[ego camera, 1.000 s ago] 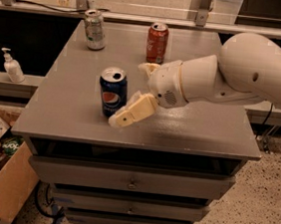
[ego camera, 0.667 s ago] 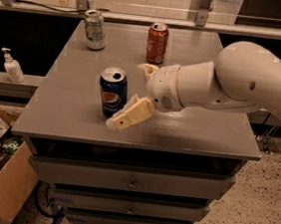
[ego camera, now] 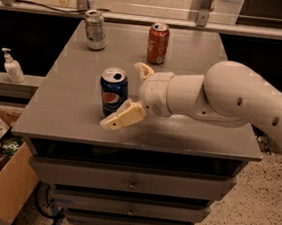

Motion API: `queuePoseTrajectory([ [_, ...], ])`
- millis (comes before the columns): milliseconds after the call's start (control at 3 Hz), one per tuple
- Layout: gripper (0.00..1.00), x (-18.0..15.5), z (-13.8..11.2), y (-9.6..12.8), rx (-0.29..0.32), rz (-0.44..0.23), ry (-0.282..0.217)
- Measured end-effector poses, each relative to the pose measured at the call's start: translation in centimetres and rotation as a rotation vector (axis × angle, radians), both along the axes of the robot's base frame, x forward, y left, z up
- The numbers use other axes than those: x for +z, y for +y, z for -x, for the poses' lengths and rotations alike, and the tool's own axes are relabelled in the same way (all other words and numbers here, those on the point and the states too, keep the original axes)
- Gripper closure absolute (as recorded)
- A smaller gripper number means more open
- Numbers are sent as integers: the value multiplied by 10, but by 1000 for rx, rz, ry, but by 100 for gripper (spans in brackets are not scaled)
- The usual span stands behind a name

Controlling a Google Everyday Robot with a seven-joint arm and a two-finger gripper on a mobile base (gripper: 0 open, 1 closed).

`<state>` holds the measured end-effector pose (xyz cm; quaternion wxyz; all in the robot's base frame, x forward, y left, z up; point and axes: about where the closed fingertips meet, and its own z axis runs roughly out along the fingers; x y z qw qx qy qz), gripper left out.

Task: Knock pepsi can over

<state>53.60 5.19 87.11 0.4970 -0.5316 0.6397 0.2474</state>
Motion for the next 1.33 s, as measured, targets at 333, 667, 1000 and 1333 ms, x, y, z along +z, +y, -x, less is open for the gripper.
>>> queuePoseTrajectory([
  [333, 0, -2, -21, 9, -23, -67, 6],
  [667, 0, 2, -39, 16, -47, -140, 33],
  [1000, 0, 13, -52, 19, -68, -194, 67],
  [1333, 0, 33, -63, 15, -98, -234, 88],
])
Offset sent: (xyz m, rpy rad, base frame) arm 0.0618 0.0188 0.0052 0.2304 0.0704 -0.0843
